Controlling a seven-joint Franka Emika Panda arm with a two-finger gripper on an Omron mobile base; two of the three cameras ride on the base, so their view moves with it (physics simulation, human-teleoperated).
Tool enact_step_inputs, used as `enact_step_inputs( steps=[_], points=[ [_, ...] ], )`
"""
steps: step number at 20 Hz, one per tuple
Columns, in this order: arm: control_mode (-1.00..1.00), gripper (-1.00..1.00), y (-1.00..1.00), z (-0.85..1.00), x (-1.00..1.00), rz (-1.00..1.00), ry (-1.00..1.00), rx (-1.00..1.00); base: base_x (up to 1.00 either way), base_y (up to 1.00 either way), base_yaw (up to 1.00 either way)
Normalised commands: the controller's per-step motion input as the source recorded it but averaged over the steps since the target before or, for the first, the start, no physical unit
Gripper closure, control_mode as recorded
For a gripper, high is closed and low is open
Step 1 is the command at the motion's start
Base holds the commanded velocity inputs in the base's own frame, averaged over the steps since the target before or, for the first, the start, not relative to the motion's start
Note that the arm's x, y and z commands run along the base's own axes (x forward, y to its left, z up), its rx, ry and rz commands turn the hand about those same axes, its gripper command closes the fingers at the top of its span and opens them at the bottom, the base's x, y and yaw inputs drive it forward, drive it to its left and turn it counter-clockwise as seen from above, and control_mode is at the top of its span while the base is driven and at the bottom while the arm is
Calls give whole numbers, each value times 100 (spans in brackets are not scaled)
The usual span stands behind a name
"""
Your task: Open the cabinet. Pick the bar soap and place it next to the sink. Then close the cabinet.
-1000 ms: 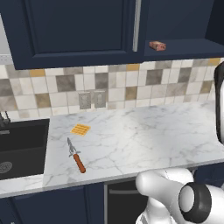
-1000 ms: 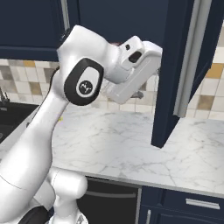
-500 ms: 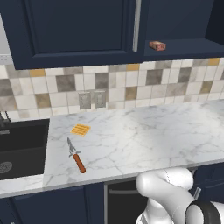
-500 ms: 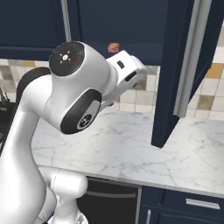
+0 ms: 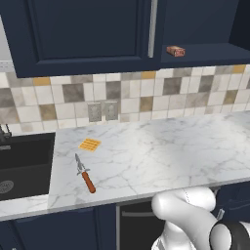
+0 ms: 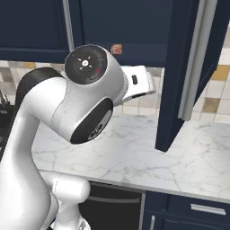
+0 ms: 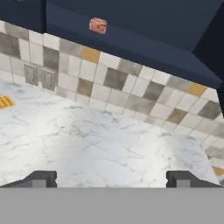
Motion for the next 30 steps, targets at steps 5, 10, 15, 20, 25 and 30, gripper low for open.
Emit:
enact_step_inputs(
  steps=[5,10,15,20,25,30],
  points=[
    [-100,-100,30,21,-26,-49,16,27,0,0,0],
    [-100,-100,80,-8,-5,-29,-4,1,0,0,0],
    [-100,-100,55,0,0,0,-22,17,0,0,0],
    [-100,-100,22,6,0,7,-22,23,0,0,0],
    [-100,-100,9,27,10,12,-6,-1,0,0,0],
    [-100,-100,0,18,39,15,0,-15,0,0,0]
  ],
)
